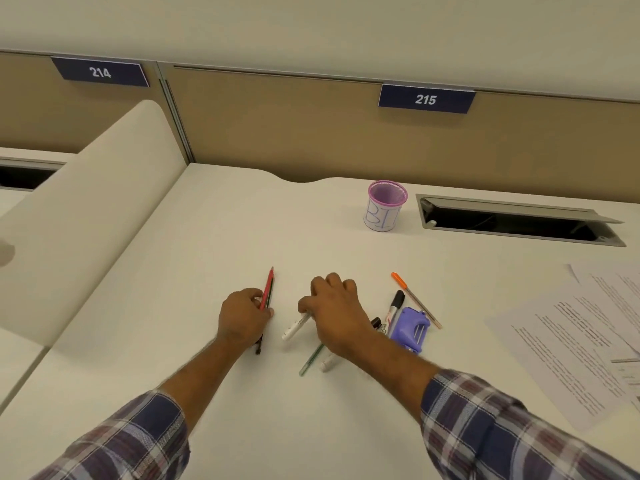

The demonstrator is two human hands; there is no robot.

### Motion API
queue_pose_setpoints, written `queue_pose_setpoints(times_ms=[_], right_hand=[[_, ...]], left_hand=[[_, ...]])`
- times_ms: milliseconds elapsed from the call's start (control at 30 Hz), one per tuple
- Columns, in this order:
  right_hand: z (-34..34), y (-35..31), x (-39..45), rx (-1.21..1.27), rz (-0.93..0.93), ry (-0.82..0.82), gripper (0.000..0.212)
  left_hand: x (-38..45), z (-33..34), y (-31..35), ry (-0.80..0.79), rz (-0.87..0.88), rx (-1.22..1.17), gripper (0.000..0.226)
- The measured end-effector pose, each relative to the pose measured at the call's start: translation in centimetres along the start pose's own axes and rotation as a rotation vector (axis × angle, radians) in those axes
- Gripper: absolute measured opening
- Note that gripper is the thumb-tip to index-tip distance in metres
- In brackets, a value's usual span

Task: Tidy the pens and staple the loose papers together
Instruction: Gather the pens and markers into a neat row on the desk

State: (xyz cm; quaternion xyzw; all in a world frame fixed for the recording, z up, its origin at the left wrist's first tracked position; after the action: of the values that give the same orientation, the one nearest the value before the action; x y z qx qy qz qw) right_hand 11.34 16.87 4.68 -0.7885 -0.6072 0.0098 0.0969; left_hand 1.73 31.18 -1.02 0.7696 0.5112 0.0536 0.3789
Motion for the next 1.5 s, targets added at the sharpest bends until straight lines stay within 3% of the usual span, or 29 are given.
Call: queue_pose_setpoints(times_ms=[233,333,500,667,1067,1500], right_hand=[[2.7,-1.7,1.7,0.06,-0.091,-0.033,0.048],[3.7,-0.8,0.5,0.24,0.042,0.054,0.058],[5.3,0.0,-1.5,0.585,0.333,0.07,0.05],[6.2,-0.9,-0.2,0.646,0.394,-0.005,0.057],[6.8,-2.0,2.2,0.806,0.429,-0.002,0.038],[6.9,-1.9,3.1,0.791,0.472,0.05,0.031]], left_hand=[[-0.7,-0.6,-0.6,-0.055,0.11,0.049,0.06],[-1.7,-1.3,-2.3,-0.138,0.151,0.082,0.074],[-3.2,-1.0,-4.4,-0.264,0.24,0.188,0.099],[-3.0,-0.8,-3.6,-0.23,0.246,0.161,0.097],[-1.9,-1.0,-3.0,-0.2,0.313,0.181,0.077],[-1.5,-1.1,-2.6,-0.211,0.317,0.197,0.086]])
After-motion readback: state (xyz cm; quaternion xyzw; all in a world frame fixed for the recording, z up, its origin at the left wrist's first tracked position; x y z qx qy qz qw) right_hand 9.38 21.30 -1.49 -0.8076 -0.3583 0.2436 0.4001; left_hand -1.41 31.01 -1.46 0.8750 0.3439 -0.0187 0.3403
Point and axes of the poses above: each hand's wrist, its own x-axis towards the middle knuckle, its own z-axis out of the palm, y = z × x, the point moved 7 cm from there along x, towards the middle knuckle, and after that the axes turned 8 degrees about -z, right-handed, at the moved point
